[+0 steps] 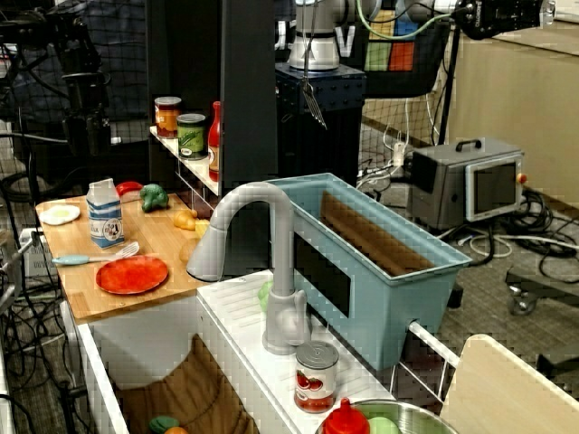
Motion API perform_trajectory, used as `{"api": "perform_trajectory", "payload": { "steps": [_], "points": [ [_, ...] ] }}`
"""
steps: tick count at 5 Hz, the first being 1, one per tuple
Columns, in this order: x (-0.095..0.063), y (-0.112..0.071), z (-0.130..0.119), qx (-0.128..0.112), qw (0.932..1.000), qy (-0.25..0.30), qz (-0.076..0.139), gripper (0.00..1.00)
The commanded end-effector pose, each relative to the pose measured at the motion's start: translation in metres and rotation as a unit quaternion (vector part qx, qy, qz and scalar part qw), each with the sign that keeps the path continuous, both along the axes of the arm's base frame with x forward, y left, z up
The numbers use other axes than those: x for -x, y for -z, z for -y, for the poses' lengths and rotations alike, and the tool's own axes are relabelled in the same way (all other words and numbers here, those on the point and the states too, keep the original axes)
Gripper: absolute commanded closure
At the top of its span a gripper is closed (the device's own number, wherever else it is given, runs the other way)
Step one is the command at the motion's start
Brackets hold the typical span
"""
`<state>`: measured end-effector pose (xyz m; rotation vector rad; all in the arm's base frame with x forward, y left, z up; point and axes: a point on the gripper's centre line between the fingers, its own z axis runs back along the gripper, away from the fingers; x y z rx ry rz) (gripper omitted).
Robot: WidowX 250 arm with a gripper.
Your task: Lift milk box
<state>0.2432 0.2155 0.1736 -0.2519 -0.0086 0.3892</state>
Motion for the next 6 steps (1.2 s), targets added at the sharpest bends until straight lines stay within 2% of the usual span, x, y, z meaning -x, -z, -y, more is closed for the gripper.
{"api": "perform_trajectory", "payload": {
  "steps": [1, 2, 4, 6],
  "points": [
    [-0.006, -0.005, -0.006, -0.052, 0.9986, 0.003, -0.004, 0.0],
    [-0.01, 0.0, -0.011, -0.052, 0.9984, 0.017, -0.014, 0.0],
    [-0.017, 0.007, -0.02, -0.065, 0.9973, 0.029, -0.015, 0.0],
    [-0.017, 0.007, -0.029, -0.065, 0.9968, 0.045, 0.011, 0.0]
  ]
}}
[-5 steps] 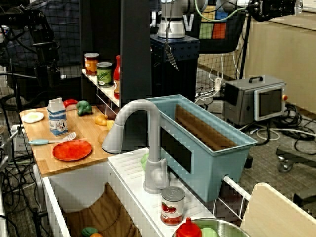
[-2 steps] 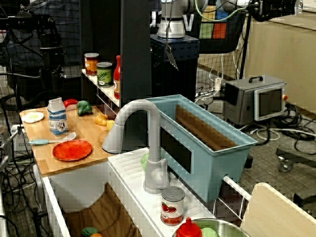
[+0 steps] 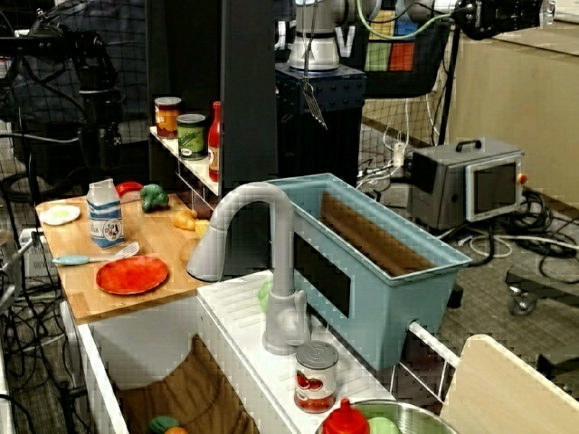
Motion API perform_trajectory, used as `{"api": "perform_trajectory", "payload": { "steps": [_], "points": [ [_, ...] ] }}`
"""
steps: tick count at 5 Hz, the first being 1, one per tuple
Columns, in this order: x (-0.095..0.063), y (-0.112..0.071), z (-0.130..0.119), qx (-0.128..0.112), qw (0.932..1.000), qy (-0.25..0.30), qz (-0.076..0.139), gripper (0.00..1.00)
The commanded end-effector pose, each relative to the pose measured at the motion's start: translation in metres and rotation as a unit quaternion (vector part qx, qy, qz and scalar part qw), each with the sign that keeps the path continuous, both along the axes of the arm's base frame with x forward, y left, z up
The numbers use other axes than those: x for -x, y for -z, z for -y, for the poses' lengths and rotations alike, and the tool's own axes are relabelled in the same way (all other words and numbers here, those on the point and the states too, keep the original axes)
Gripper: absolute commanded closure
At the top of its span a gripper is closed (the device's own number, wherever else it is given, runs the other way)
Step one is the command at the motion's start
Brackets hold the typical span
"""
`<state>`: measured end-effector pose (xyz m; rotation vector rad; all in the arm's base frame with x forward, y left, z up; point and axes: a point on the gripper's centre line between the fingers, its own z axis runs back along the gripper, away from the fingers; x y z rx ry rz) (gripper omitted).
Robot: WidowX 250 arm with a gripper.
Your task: Lift milk box
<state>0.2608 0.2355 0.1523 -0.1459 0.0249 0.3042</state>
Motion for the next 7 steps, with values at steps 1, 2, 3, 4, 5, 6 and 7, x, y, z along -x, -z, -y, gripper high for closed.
{"api": "perform_trajectory", "payload": {
  "steps": [1, 2, 3, 4, 5, 6, 7],
  "points": [
    [0.004, -0.012, -0.01, -0.012, 0.9993, -0.006, 0.035, 0.0],
    [0.005, -0.005, -0.011, -0.023, 0.999, -0.012, 0.036, 0.0],
    [0.008, 0.004, -0.011, -0.03, 0.9988, -0.024, 0.031, 0.0],
    [0.008, 0.014, -0.013, -0.039, 0.9985, -0.03, 0.024, 0.0],
    [0.007, 0.021, -0.014, -0.05, 0.9979, -0.037, 0.021, 0.0],
    [0.012, 0.028, -0.015, -0.05, 0.9973, -0.051, 0.018, 0.0],
    [0.016, 0.036, -0.012, -0.045, 0.9963, -0.072, 0.012, 0.0]
  ]
}}
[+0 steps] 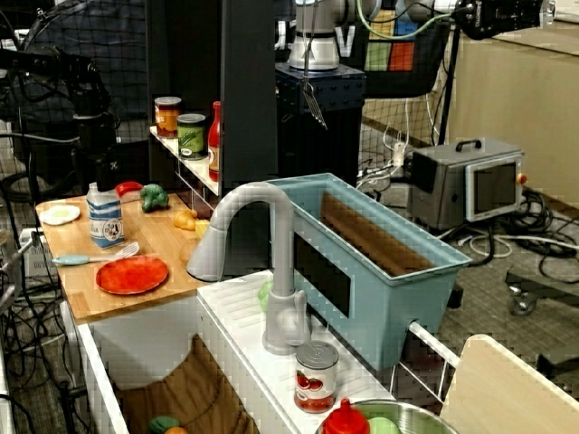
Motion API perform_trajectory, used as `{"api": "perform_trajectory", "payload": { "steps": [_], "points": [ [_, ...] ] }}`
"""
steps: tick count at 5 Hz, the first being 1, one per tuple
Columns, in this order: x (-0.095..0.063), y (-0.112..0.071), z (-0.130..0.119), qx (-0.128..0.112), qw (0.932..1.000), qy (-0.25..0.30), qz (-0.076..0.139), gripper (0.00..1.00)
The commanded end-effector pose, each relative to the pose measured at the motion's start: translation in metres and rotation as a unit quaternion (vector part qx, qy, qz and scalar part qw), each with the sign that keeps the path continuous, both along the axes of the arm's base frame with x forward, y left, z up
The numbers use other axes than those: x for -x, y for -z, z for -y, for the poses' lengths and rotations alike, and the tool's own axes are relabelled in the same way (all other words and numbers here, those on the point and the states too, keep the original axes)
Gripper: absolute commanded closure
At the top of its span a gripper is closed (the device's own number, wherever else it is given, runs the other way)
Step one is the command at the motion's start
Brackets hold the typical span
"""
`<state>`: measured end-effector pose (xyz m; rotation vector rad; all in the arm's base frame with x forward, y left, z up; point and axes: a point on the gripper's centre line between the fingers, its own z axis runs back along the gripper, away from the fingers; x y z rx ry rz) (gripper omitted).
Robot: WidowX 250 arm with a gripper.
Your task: Lift milk box
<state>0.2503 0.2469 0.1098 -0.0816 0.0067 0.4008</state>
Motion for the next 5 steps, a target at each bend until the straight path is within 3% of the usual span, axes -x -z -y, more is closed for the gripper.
{"api": "perform_trajectory", "payload": {
  "steps": [1, 3, 4, 5],
  "points": [
    [0.007, 0.001, 0.007, -0.017, 0.9997, -0.02, 0.005, 0.0],
    [0.006, 0.013, 0.008, -0.021, 0.9987, -0.047, -0.009, 0.0],
    [0.005, 0.01, 0.007, -0.01, 0.9985, -0.053, -0.006, 1.0],
    [0.003, 0.008, 0.008, -0.011, 0.9985, -0.053, -0.007, 1.0]
  ]
}}
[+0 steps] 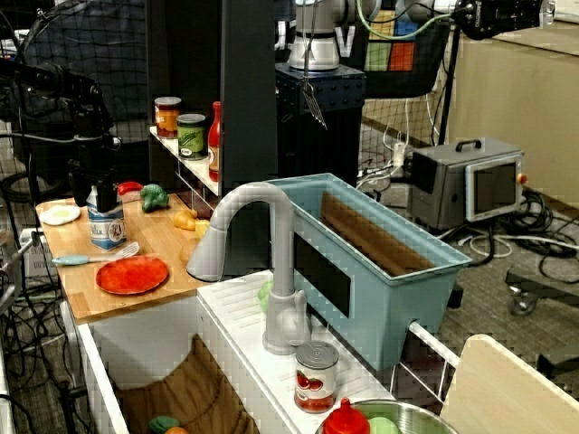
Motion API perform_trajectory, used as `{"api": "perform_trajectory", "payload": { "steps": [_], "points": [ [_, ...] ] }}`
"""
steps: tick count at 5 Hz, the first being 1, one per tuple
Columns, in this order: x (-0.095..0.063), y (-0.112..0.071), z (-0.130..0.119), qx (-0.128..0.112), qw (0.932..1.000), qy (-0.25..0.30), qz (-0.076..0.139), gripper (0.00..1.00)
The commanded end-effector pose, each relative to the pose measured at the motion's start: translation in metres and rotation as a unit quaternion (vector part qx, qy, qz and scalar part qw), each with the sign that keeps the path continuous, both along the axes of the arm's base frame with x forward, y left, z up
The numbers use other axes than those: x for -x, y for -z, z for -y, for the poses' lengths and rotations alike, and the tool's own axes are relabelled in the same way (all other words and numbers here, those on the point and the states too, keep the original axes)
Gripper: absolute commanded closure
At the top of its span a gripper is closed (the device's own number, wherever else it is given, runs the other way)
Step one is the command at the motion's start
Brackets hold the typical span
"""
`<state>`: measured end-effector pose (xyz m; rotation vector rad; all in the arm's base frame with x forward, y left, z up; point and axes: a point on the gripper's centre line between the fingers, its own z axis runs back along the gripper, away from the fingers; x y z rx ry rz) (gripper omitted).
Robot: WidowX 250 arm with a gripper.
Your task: Lift milk box
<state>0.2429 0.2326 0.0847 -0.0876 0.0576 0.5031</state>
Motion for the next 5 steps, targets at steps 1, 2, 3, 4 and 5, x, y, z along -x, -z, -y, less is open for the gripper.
{"api": "perform_trajectory", "payload": {
  "steps": [1, 2, 3, 4, 5],
  "points": [
    [-0.008, -0.032, 0.001, -0.012, 0.9996, -0.001, 0.025, 1.0],
    [-0.011, -0.057, 0.013, 0.015, 0.9992, 0.008, 0.035, 1.0],
    [-0.015, -0.076, 0.017, 0.032, 0.9984, 0.01, 0.046, 1.0],
    [-0.019, -0.097, 0.023, 0.051, 0.9969, 0.014, 0.058, 1.0],
    [-0.026, -0.113, 0.031, 0.064, 0.9962, 0.014, 0.058, 1.0]
  ]
}}
